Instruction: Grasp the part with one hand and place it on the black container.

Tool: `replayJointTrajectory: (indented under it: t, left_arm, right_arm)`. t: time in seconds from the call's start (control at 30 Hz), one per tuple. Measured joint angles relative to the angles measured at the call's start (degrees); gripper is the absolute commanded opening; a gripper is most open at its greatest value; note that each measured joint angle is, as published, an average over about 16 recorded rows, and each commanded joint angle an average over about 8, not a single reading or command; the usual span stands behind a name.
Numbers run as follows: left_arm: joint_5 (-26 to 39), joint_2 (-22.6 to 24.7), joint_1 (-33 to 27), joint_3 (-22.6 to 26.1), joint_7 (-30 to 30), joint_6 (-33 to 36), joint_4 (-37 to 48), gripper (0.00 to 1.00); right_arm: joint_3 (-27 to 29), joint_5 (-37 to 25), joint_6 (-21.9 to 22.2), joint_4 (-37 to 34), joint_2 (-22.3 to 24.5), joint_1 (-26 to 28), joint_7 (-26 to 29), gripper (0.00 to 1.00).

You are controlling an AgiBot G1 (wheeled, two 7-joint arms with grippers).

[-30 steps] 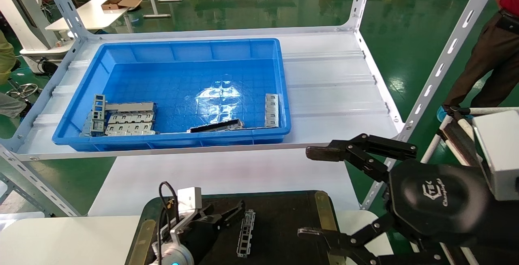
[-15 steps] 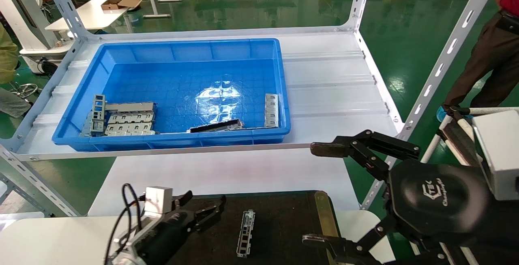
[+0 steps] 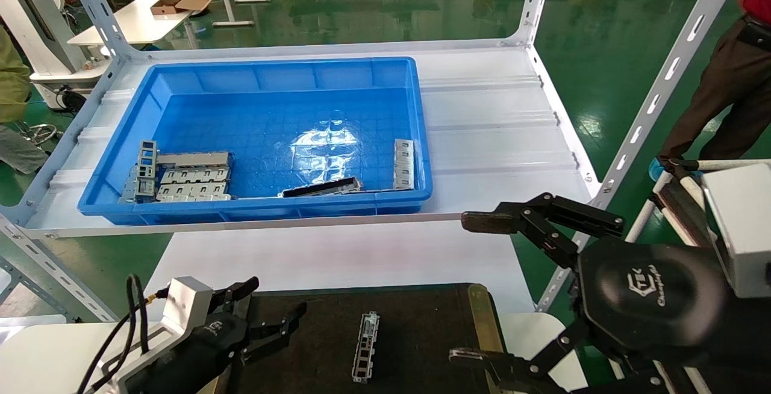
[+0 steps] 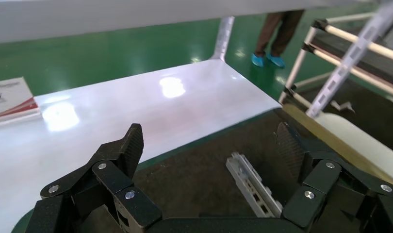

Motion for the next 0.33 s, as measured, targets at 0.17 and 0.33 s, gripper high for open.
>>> replayJointTrajectory:
  t: [0.17,0.33]
  left_arm:
    - [1.28,-2.43,-0.81,2.31,-0.96,-3.74,0.20,1.00]
    - [1.95,-3.60,-1.17,3.32,-1.34,-5.86,0.32,1.00]
  right_arm:
    - [-0.01,0.01,0.01,0.00,0.00,0.00,-0.01,1.00]
    - [-0.02,0.01,0.01,0.00,0.01,0.00,-0.01,1.00]
